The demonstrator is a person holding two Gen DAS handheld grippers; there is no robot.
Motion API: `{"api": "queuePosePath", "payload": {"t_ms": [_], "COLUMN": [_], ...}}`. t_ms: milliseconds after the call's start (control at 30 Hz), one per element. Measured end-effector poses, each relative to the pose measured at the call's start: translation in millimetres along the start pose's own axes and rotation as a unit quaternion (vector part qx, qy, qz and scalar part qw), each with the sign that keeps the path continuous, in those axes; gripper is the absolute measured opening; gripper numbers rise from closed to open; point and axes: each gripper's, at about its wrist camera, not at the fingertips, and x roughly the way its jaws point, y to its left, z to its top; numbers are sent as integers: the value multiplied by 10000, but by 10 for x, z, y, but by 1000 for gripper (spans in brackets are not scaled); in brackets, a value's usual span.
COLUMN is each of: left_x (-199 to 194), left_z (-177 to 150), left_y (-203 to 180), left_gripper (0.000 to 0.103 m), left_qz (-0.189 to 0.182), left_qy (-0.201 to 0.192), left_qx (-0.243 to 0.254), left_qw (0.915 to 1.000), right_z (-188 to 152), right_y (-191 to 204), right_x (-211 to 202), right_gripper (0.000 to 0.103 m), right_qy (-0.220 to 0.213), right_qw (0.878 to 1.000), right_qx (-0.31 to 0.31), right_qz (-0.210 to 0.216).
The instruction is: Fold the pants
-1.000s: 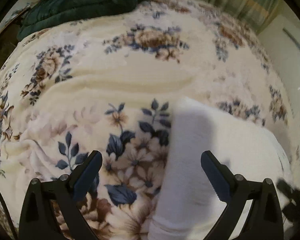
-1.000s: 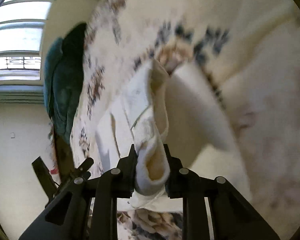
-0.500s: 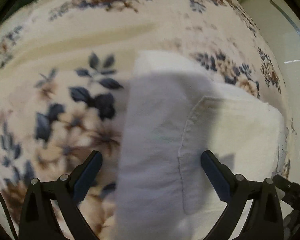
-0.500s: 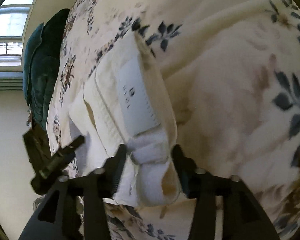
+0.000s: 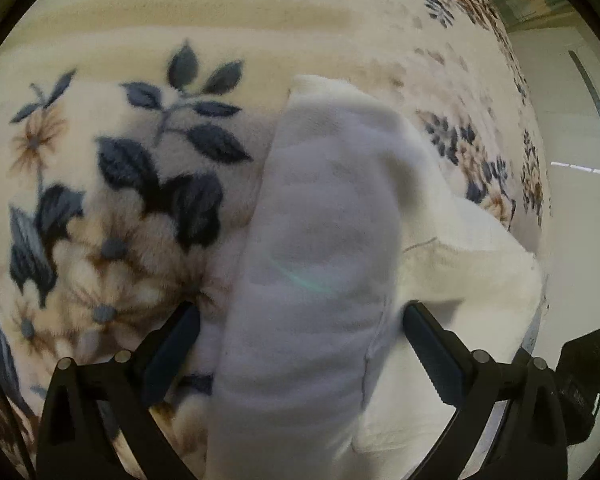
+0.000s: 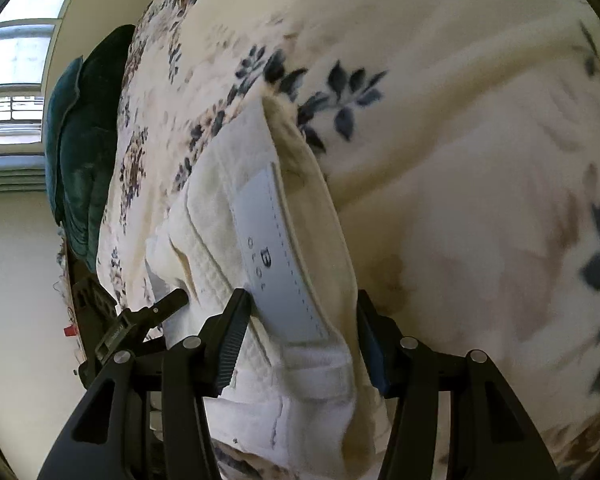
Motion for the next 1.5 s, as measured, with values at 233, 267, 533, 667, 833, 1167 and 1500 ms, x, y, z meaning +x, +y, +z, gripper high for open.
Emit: {"api": "queuePosePath", "payload": {"t_ms": [233, 267, 533, 667, 833, 1167, 1500], "left_x": [-27, -43, -95, -396, -324, -690, -595], "left_z": [-63, -70, -76, -45, 85, 10, -223], "left_y": [-6, 5, -75, -20, 108, 55, 655], "left_gripper": [103, 103, 103, 103, 84, 84, 84], "left_qz": [88, 78, 123, 318, 129, 1151, 928], "left_qy": [-204, -207, -263, -778, -753, -1311, -981], "left_qx": [64, 85, 267, 363, 372, 501, -757], "left_qw": [9997, 9997, 9992, 9958, 9964, 9834, 9879], "right_z": [53, -17, 9, 283, 529, 764, 416], "right_y": [298, 428, 181, 117, 216, 510, 2829], "right_x": [-104, -209, 13, -33, 151, 22, 1388], "right_gripper": [18, 11, 13, 44, 42, 42, 54], "right_qy": [-560, -789, -667, -229, -126, 448, 1605], "right_qw": [9936, 9884, 9909, 9986, 9991, 9873, 9152], "right_qx": [-869, -1163, -655, -266, -397, -458, -3359], "right_qz": [-455, -580, -966, -396, -43, -1453, -1545]}}
